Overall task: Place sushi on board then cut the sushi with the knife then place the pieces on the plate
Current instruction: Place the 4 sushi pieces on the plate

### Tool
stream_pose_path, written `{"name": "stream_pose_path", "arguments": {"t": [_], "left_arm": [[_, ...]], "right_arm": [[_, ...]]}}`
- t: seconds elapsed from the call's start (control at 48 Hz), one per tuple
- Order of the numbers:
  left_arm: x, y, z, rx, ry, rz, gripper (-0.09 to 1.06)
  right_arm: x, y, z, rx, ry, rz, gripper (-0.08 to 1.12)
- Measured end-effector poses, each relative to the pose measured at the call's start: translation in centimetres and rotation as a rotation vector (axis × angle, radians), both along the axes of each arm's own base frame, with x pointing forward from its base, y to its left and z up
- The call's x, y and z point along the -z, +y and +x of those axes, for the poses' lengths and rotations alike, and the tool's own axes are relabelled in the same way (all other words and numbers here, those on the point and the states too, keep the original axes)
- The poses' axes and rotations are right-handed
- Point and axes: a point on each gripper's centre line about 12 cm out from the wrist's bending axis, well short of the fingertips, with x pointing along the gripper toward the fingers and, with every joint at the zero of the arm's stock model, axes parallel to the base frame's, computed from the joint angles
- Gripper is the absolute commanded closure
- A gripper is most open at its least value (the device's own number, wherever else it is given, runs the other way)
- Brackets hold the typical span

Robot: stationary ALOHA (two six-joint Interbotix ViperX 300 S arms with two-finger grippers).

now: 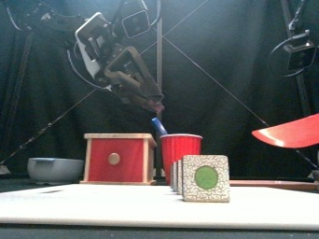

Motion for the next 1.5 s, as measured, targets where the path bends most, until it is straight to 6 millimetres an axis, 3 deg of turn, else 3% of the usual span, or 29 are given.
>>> {"name": "stream_pose_path", "arguments": {"t": [0.896,1.042,1.25,1.5], "left_arm": [[0.9,0.3,-0.6,-0.007,0.023,0.001,0.21],[0.9,0.4,-0.6,-0.008,0.023,0.003,0.21],[1.2,0.6,-0.9,-0.014,0.024,0.003,0.21],[1.6,1.6,-1.9,-0.043,-0.029,-0.006,0.21]], "right_arm": [[1.0,0.2,-1.4,0.01,0.095,0.008,0.34],[-0.3,0.1,-1.4,-0.008,0.112,-0.017,0.34],[-3.1,-1.3,0.6,0.011,0.032,-0.13,0.34],[-4.9,-3.1,5.0,0.014,-0.063,-0.325,0.31]]}}
